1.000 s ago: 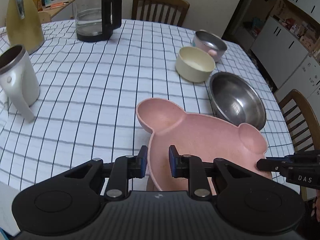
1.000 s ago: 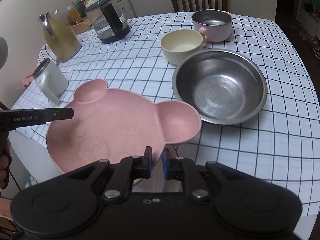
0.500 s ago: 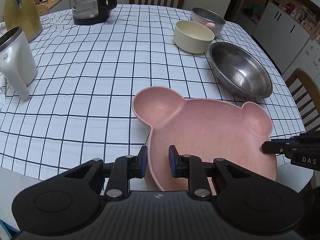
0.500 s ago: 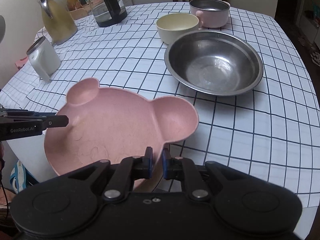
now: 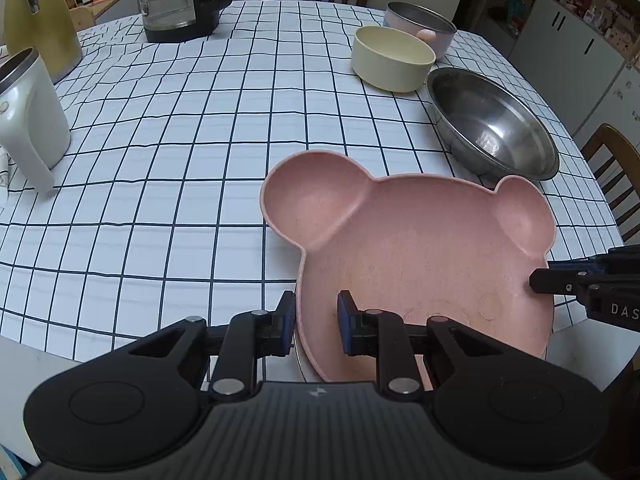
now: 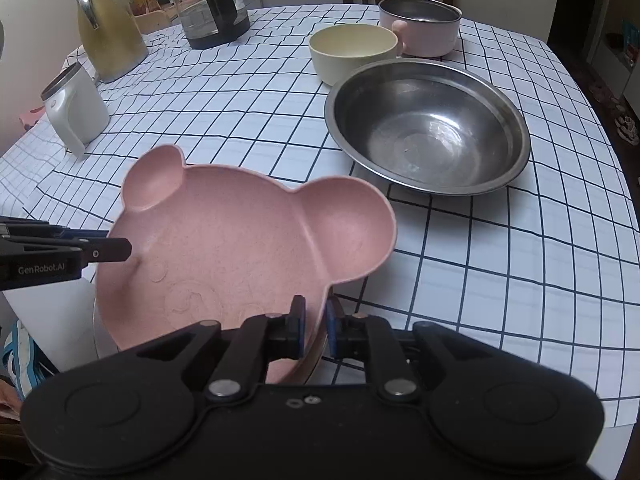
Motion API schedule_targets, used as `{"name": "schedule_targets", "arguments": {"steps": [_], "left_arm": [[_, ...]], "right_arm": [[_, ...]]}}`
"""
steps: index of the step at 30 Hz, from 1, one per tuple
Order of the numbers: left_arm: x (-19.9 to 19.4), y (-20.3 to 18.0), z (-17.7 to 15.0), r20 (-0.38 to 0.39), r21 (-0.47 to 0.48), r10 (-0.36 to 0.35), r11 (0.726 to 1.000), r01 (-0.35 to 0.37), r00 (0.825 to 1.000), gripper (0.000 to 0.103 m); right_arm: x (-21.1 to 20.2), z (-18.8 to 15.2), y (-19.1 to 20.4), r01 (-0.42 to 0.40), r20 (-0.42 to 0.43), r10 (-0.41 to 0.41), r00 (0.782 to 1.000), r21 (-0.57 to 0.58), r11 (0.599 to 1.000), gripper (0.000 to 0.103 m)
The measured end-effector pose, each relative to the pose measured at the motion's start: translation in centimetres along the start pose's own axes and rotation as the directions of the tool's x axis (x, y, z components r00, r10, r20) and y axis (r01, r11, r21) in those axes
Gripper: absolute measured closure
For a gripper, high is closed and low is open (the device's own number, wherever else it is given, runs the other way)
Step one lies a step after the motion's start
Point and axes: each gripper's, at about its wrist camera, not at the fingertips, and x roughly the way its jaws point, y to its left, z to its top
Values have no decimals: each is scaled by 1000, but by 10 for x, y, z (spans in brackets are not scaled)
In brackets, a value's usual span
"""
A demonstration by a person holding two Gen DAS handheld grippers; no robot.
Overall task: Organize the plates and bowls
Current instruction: 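Lift the pink plate with both grippers and carry it over the white plates, then lower the pink plate onto the white plates and open both grippers, then move both grippers to the rim of the steel bowl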
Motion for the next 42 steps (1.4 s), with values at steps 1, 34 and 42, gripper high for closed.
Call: {"name": "schedule_targets", "arguments": {"steps": [1,34,42], "left_arm": [[0,0,0,0,0,0,1000,0,1000,82],[-81,-39,15,226,102,-135,988,114,965,35],[-98,-50,26,280,143,-186,978,150,942,32]], "right_arm": [[0,0,0,-4,0,4,1000,-1,1000,88],[-78,8,9,-13,173,8,985,28,1000,43],[-103,9,12,22,236,-30,971,36,999,28]]}}
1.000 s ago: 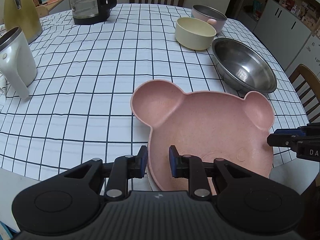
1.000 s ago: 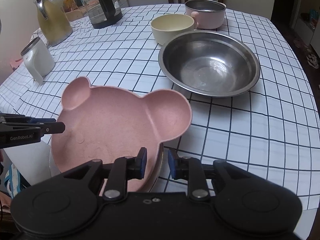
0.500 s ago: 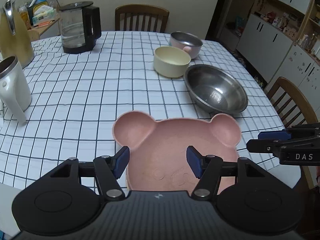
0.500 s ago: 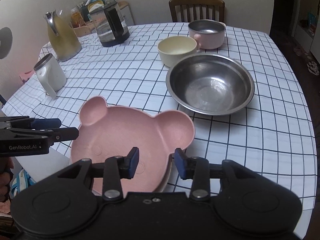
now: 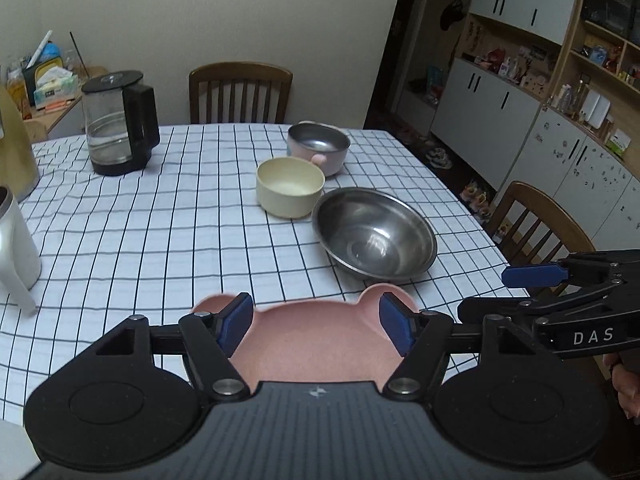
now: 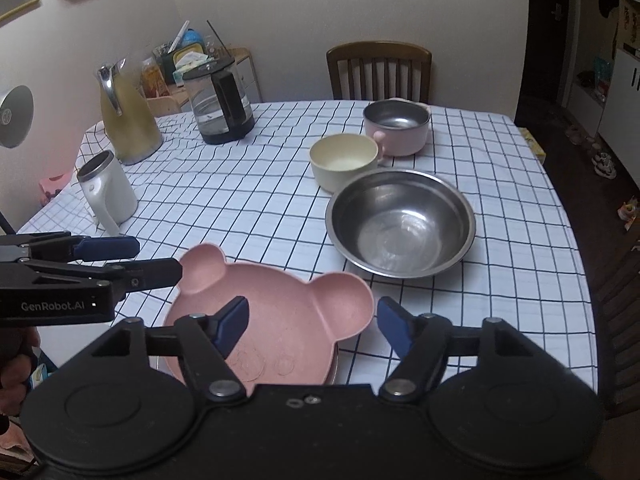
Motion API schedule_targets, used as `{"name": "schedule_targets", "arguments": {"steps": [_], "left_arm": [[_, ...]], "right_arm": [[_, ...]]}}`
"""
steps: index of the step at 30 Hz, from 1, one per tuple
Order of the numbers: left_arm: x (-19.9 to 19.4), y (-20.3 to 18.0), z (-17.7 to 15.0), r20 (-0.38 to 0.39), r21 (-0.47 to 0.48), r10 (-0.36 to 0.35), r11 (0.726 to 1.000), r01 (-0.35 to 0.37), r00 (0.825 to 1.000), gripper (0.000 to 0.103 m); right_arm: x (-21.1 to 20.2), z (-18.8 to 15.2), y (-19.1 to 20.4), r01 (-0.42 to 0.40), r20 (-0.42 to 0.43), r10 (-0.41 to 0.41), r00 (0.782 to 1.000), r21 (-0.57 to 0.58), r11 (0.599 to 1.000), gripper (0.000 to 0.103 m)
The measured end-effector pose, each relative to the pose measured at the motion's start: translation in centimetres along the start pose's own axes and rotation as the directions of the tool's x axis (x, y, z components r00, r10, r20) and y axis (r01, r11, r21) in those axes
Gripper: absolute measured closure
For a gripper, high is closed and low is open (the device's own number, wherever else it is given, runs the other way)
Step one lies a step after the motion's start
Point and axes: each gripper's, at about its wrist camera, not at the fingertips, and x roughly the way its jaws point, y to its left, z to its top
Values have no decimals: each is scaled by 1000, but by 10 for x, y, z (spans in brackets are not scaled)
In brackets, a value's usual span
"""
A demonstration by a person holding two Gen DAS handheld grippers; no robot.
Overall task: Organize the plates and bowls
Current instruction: 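Move both grippers to the rim of the steel bowl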
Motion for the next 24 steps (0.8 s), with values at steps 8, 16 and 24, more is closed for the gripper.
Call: {"name": "schedule_targets", "arguments": {"steps": [8,16,24], "left_arm": [[7,-13,22,56,22,12,1000,-13,998,23],[44,-32,47,42,-10,51,999,-51,998,23],[99,-51,68,-14,-55,134,989,-135,991,23]], "right_arm": [[-11,12,-8,60,67,-60,996,2,998,4],[-3,31,-41,121,105,-123,987,20,992,1],[24,54,-91,127,89,-128,988,21,992,1]]}}
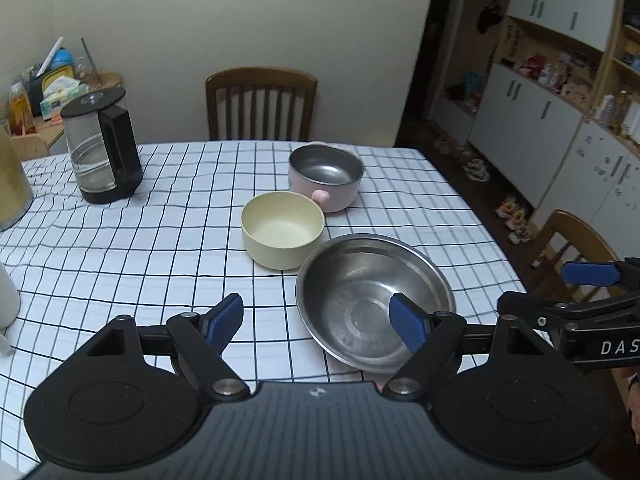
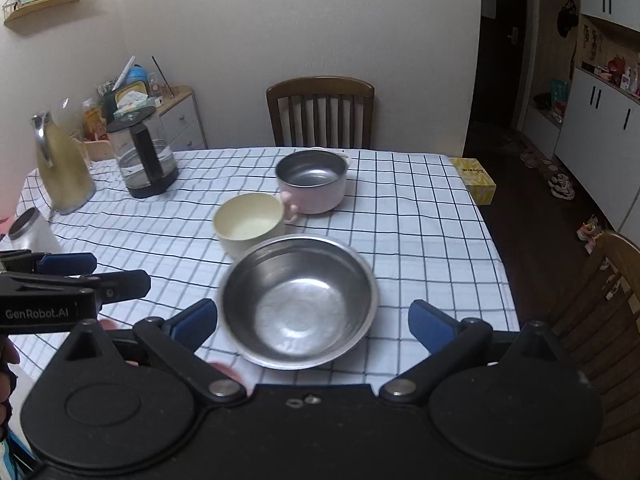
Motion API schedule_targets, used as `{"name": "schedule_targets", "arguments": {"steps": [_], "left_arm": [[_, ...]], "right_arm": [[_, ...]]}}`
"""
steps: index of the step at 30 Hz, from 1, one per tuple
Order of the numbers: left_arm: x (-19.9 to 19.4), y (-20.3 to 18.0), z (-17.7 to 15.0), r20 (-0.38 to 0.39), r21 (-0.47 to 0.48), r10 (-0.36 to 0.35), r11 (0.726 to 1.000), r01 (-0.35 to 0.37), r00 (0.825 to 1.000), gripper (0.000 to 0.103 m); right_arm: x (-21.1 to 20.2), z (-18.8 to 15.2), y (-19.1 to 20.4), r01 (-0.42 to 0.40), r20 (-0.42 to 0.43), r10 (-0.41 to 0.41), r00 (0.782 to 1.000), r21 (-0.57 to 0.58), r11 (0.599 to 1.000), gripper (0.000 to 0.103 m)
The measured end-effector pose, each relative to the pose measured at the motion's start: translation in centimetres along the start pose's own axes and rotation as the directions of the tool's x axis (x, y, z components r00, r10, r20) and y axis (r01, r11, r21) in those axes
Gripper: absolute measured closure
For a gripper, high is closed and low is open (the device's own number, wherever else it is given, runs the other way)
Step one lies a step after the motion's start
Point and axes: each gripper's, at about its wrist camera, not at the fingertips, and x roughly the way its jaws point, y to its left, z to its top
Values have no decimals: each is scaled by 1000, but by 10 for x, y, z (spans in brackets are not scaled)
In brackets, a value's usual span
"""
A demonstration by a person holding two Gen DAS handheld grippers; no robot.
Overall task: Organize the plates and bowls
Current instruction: 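Move both grippers to the rim of the steel bowl, then close both grippers on the steel bowl rim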
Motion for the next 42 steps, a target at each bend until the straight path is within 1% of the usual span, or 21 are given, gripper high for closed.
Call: {"name": "schedule_targets", "arguments": {"steps": [2,8,12,16,18,22,24,26,27,28,29,30,31,33,35,38,42], "left_arm": [[17,-6,5,-25,-17,32,999,-32,999,23],[62,-18,13,-85,-67,91,993,-97,992,23],[90,-22,17,-129,-89,118,987,-130,985,23],[117,-24,16,-175,-104,150,980,-170,973,23],[128,-24,15,-197,-111,170,975,-194,966,23],[145,-21,10,-233,-135,193,964,-229,953,23],[151,-19,8,-256,-150,187,962,-230,949,24],[157,-18,6,-268,-160,188,958,-236,945,24],[159,-17,4,-276,-167,188,956,-240,943,24],[161,-17,4,-282,-173,186,955,-241,941,28],[162,-17,3,-289,-178,183,954,-241,940,35],[164,-18,3,-297,-181,180,954,-240,938,38],[165,-19,2,-304,-181,178,954,-241,936,43],[167,-20,2,-308,-185,179,952,-244,934,47],[167,-21,2,-310,-188,178,951,-244,934,59],[167,-21,2,-318,-182,192,949,-259,928,66],[166,-19,2,-321,-191,196,945,-266,926,73]], "right_arm": [[12,5,-11,1,-9,-1,1000,-10,1000,1],[51,17,-38,-14,-50,12,999,-44,999,1],[79,24,-56,-20,-77,16,997,-54,998,1],[108,29,-72,-27,-116,20,993,-61,998,4],[123,30,-78,-37,-141,27,990,-66,997,7],[149,30,-85,-67,-195,53,979,-65,996,18],[160,29,-85,-82,-221,66,973,-64,995,21],[169,29,-84,-95,-248,75,966,-72,993,31],[173,28,-84,-103,-258,81,963,-72,992,32],[175,27,-84,-110,-265,88,960,-69,992,33],[178,27,-84,-118,-272,95,957,-66,991,36],[180,27,-83,-126,-278,103,955,-66,990,38],[181,27,-83,-132,-281,108,954,-67,989,43],[184,27,-82,-140,-291,115,950,-67,988,46],[186,26,-81,-153,-302,127,945,-66,986,55],[189,26,-78,-172,-311,145,939,-64,983,64],[188,27,-76,-187,-312,158,937,-67,980,75]]}}
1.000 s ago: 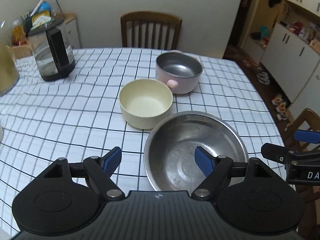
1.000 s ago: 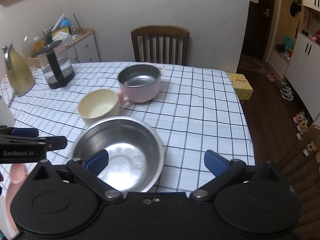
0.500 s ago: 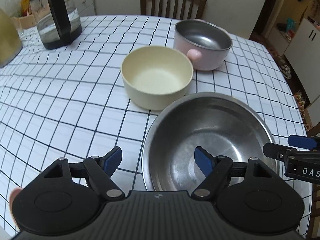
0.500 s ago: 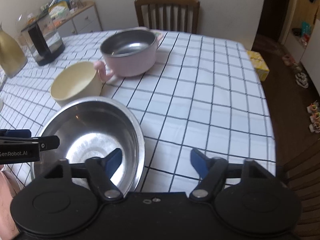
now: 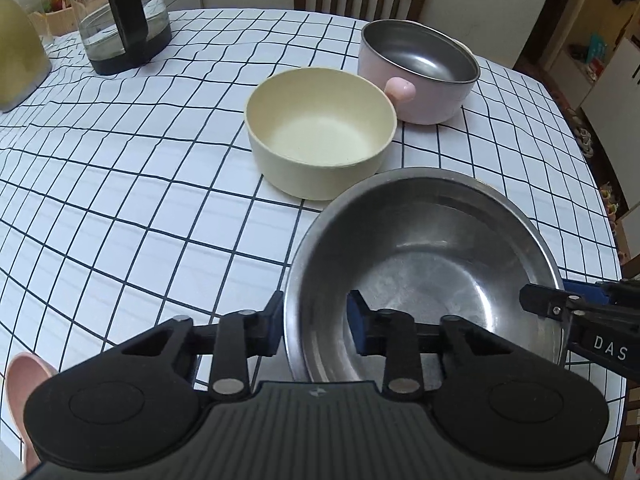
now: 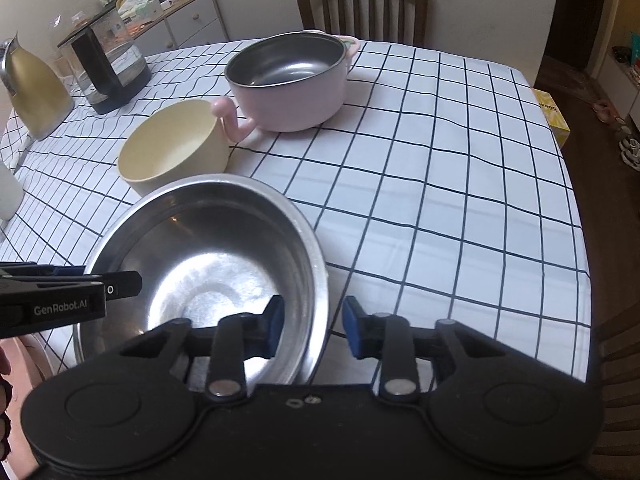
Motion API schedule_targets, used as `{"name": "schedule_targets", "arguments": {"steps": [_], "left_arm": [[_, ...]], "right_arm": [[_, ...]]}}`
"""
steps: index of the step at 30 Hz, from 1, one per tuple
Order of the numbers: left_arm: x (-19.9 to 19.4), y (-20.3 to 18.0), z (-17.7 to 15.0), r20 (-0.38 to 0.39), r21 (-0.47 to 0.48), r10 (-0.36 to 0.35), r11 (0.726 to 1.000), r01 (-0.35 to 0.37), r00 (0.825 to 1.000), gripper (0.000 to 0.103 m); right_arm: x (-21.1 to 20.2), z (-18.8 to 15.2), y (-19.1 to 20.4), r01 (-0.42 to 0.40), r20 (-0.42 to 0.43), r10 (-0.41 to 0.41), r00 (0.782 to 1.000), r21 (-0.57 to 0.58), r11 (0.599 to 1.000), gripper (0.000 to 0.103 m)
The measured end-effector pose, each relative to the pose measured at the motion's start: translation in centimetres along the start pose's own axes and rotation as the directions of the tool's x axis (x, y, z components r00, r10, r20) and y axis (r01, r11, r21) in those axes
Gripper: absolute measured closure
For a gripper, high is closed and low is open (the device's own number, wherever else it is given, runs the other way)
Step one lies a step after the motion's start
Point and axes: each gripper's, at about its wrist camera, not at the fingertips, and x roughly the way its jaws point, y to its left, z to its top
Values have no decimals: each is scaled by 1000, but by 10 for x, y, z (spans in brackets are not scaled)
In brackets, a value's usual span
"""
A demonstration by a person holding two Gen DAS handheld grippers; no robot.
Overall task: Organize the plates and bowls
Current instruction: 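Close both grippers on the steel bowl rim, then lift the steel bowl with both grippers and carry it over the pink plate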
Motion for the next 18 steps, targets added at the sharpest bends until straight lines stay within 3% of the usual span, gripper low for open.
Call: {"name": "schedule_targets", "arguments": {"steps": [2,5,18], "left_arm": [[0,0,0,-1,3,11,1000,-11,1000,77],[-2,1,-1,-3,-2,5,1000,-5,1000,81],[-46,-26,-17,-2,72,-57,996,57,998,81]], "right_arm": [[0,0,1,-2,-3,2,1000,-3,1000,84],[-1,-1,-1,11,-1,-11,1000,1,1000,89],[-54,-20,-14,30,24,-31,999,35,999,90]]}}
